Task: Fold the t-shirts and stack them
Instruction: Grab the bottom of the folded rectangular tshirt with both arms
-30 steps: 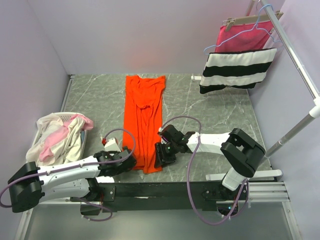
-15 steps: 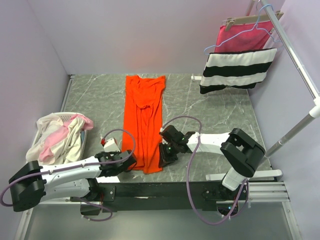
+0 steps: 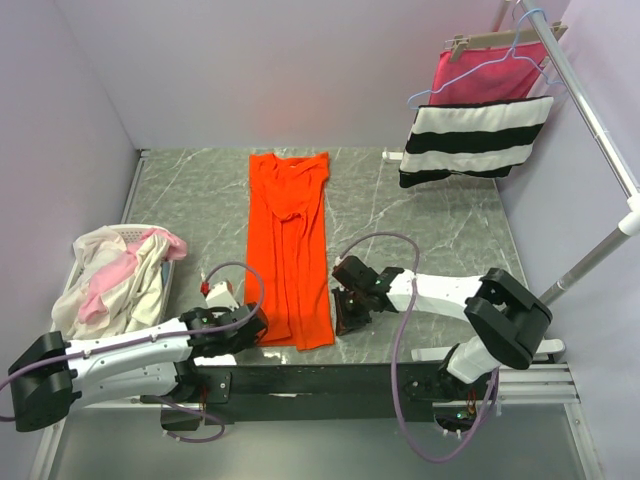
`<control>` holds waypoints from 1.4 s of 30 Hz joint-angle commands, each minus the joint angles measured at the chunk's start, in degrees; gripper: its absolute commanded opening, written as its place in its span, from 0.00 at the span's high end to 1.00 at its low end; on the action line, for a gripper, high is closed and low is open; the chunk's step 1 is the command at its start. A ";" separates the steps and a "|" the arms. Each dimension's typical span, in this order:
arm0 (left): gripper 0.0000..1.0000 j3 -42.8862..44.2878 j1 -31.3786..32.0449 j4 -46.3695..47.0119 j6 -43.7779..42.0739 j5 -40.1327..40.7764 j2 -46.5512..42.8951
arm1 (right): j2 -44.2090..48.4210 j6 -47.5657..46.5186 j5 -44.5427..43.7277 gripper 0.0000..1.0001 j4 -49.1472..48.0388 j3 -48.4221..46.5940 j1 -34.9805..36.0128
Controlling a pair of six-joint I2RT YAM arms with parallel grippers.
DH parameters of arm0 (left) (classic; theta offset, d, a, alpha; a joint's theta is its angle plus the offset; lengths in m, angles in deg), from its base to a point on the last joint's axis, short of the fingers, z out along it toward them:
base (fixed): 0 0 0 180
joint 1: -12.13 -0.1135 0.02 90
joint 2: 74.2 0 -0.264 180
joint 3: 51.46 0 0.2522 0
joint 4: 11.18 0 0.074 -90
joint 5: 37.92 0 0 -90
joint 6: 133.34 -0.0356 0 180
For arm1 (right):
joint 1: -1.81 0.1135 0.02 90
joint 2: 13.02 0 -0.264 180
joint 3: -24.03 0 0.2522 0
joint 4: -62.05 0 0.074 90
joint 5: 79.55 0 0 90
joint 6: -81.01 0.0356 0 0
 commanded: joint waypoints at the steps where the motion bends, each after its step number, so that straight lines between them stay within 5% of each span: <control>1: 0.94 -0.48 0.89 -1.59 -1.28 -3.46 -1.20 | 1.51 -0.94 -3.31 0.77 2.73 2.63 -0.20; 3: 0.85 0.57 0.89 -0.98 -2.42 -3.28 0.02 | 2.03 -1.03 -2.25 0.53 2.54 2.28 -0.20; 5: 0.57 1.97 1.23 -1.67 -3.05 -2.85 0.99 | 2.82 -0.86 -2.69 0.45 3.07 1.66 -0.20; 6: 0.48 2.41 1.41 -2.11 -2.96 -2.49 1.69 | 3.09 -1.12 -2.08 0.43 2.90 1.66 -0.29; 7: 0.28 2.68 1.59 -2.99 -2.17 -2.05 2.05 | 3.35 -1.21 -1.21 0.43 2.02 1.66 -0.29; 10: 0.01 3.38 1.76 -5.80 -0.07 -0.12 1.79 | 3.53 -1.12 2.05 0.41 -0.35 2.19 -0.29; 18: 0.01 2.15 1.76 -2.82 1.08 1.81 -0.59 | -2.26 -1.12 6.80 0.41 -5.19 0.61 -0.20; 23: 0.14 1.63 1.76 0.51 0.30 3.04 1.25 | -4.99 -1.65 8.99 0.43 -6.60 -0.10 -0.12; 26: 0.31 1.89 1.76 1.93 -0.15 4.18 3.45 | -5.26 -1.30 9.17 0.43 -7.04 0.42 -0.12; 27: 0.45 2.06 1.85 2.19 -0.49 4.54 4.67 | -5.26 -1.21 9.17 0.43 -6.95 0.52 -0.20; 30: 0.66 2.68 1.76 3.07 -0.76 5.24 6.87 | -5.17 -1.03 8.91 0.44 -6.86 0.69 -0.12; 35: 0.88 3.03 1.76 3.68 -0.67 5.68 9.34 | -4.73 -0.94 8.56 0.44 -6.95 0.95 -0.20; 36: 0.99 3.12 1.76 3.34 -0.41 5.95 9.69 | -4.73 -0.86 8.47 0.45 -7.04 0.96 -0.12; 42: 0.99 6.63 1.85 -0.78 -2.77 7.35 7.59 | -1.14 -1.91 5.58 0.76 -4.41 -0.18 -0.12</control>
